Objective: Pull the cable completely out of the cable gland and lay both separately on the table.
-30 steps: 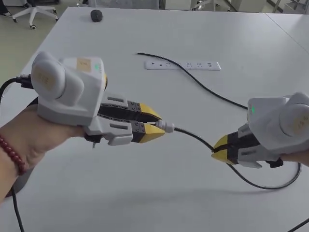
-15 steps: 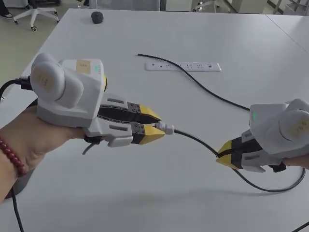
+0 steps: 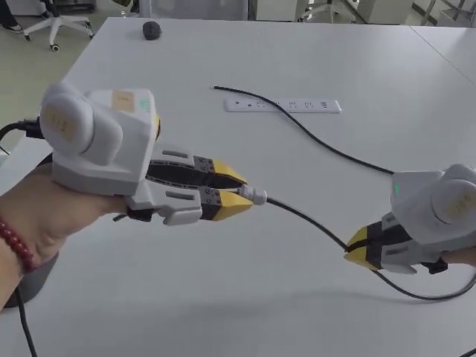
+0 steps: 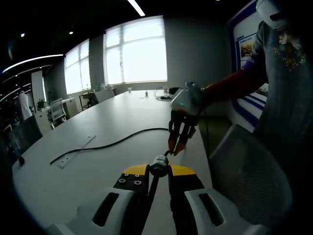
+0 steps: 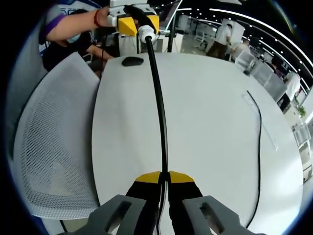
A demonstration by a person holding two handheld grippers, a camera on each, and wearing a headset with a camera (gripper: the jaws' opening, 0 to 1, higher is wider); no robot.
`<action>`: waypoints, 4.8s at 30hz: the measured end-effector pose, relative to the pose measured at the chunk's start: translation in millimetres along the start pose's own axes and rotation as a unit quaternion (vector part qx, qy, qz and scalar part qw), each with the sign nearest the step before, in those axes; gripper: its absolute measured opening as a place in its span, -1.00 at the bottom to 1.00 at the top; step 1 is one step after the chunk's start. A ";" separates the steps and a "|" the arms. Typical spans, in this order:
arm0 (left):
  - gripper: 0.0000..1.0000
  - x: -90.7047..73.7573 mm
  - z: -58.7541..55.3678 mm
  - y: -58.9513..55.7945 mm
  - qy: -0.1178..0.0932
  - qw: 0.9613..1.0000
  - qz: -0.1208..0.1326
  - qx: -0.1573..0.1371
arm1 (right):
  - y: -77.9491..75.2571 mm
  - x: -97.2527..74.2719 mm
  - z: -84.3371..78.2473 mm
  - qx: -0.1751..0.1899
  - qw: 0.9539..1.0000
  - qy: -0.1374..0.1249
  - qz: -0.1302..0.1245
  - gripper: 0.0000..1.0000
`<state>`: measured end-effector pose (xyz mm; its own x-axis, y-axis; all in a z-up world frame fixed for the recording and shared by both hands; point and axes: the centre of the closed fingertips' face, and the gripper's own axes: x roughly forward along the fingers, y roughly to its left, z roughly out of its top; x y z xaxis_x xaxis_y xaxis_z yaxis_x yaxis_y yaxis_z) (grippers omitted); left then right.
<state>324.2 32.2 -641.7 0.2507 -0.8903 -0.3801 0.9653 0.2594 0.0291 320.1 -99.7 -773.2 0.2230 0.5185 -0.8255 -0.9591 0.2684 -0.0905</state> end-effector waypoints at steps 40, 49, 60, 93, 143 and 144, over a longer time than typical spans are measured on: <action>-0.68 13.0 -3.0 -3.3 0.006 1.000 -0.008 0.000 | 18.8 -30.3 123.1 -0.061 0.989 -0.132 -0.002 -0.79; -0.68 13.7 -3.4 -5.6 0.005 1.000 -0.010 0.000 | 22.7 -31.6 142.6 -0.084 0.987 -0.139 -0.003 -0.82; -0.68 16.9 -0.9 -8.3 0.001 1.000 -0.015 0.002 | 21.6 -30.1 148.9 -0.093 0.986 -0.139 -0.001 -0.96; -0.68 3.5 -4.7 0.6 0.002 1.000 0.000 0.000 | 3.2 -21.4 101.8 -0.071 0.994 -0.086 -0.011 -1.00; -0.68 -9.8 -11.5 12.0 0.001 1.000 0.026 -0.010 | -29.9 -17.0 46.7 -0.002 0.998 -0.032 -0.059 -1.00; -0.68 -10.5 -11.5 12.7 0.001 1.000 0.027 -0.011 | -30.7 -17.1 46.2 -0.001 0.998 -0.033 -0.060 -1.00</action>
<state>333.1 49.2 -648.0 0.3027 -0.8739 -0.3803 0.9484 0.3156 0.0298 353.9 -79.4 -730.5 0.3479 0.5345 -0.7702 -0.9248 0.3308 -0.1882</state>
